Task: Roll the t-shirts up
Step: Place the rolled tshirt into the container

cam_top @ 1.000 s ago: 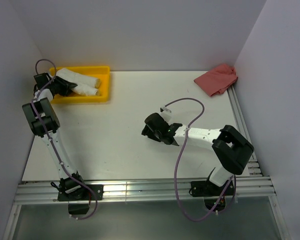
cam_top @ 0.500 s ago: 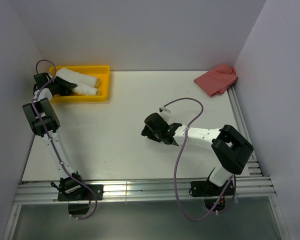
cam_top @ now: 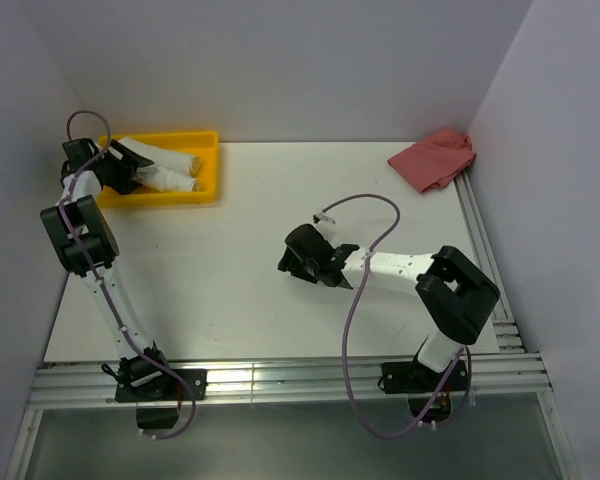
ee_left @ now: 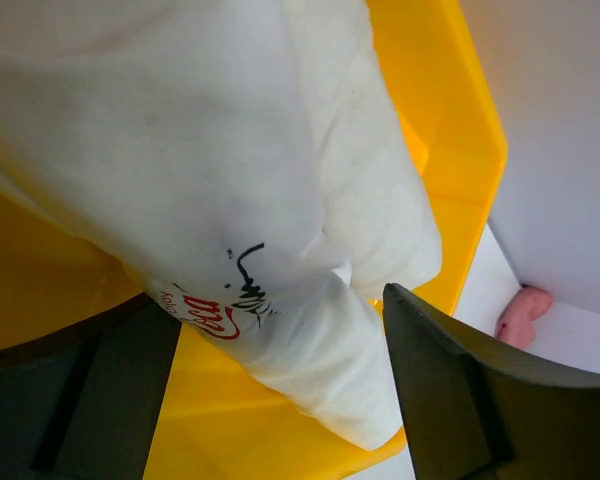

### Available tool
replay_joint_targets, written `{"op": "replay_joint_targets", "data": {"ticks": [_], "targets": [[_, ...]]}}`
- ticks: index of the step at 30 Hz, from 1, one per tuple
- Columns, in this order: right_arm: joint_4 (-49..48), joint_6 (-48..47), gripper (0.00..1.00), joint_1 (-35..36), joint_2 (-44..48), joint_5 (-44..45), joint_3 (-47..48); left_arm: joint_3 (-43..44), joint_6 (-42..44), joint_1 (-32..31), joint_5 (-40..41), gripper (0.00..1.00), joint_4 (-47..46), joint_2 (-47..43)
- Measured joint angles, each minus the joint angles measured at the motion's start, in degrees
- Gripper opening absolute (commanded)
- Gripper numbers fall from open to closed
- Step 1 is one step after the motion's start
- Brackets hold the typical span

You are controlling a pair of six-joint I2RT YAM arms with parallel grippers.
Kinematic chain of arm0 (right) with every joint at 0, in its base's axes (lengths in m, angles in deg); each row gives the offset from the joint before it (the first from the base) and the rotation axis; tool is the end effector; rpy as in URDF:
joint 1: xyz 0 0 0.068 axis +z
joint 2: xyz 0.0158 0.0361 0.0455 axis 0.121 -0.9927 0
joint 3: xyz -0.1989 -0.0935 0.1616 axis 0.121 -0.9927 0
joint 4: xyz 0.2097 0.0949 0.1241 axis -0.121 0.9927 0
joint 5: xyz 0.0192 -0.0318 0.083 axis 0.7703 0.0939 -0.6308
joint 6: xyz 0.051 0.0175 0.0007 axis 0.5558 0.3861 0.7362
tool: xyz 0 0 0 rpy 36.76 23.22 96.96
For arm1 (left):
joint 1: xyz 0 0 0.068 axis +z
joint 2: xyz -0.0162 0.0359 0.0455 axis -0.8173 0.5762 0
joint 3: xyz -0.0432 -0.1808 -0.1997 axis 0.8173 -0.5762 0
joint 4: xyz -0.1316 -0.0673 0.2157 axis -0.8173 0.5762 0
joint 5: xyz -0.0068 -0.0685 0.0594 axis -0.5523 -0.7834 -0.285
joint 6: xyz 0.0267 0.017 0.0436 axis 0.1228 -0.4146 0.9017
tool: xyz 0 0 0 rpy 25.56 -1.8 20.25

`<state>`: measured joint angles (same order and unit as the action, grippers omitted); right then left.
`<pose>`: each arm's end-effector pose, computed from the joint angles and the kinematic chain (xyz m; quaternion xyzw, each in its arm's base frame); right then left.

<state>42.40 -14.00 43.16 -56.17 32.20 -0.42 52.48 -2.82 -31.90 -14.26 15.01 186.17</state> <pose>0.2214 0.2518 0.1811 0.1355 0.9182 0.2310 0.2920 0.5017 0.1904 0.1697 -0.3539 0.8078 -0.3222 0.3440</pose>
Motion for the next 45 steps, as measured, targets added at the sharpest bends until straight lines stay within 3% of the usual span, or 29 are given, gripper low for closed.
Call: {"op": "replay_joint_targets", "data": {"ticks": [6,21,33,37,45], "targets": [[-0.3,-0.6,0.63,0.0,-2.4,-0.8,1.9,0.0,2.0,-0.1,4.1,0.98,3.0,-2.8],[-1.8,-1.7,0.64,-0.3,-4.8,-3.9,4.9,-0.5,7.3,-0.6,13.6,0.99,10.0,-7.6],[-4.7,-2.6,0.65,-1.4,-3.1,-5.2,4.4,-6.3,22.0,-2.8,11.9,0.99,13.2,-23.4],[-4.7,-2.9,0.65,-1.6,0.3,-4.7,4.0,-15.6,29.2,-8.0,10.6,0.99,14.4,-33.1],[-2.0,-4.5,0.69,-2.2,12.0,0.6,3.6,-33.4,39.8,-25.1,6.4,0.99,18.1,-50.1]]}}
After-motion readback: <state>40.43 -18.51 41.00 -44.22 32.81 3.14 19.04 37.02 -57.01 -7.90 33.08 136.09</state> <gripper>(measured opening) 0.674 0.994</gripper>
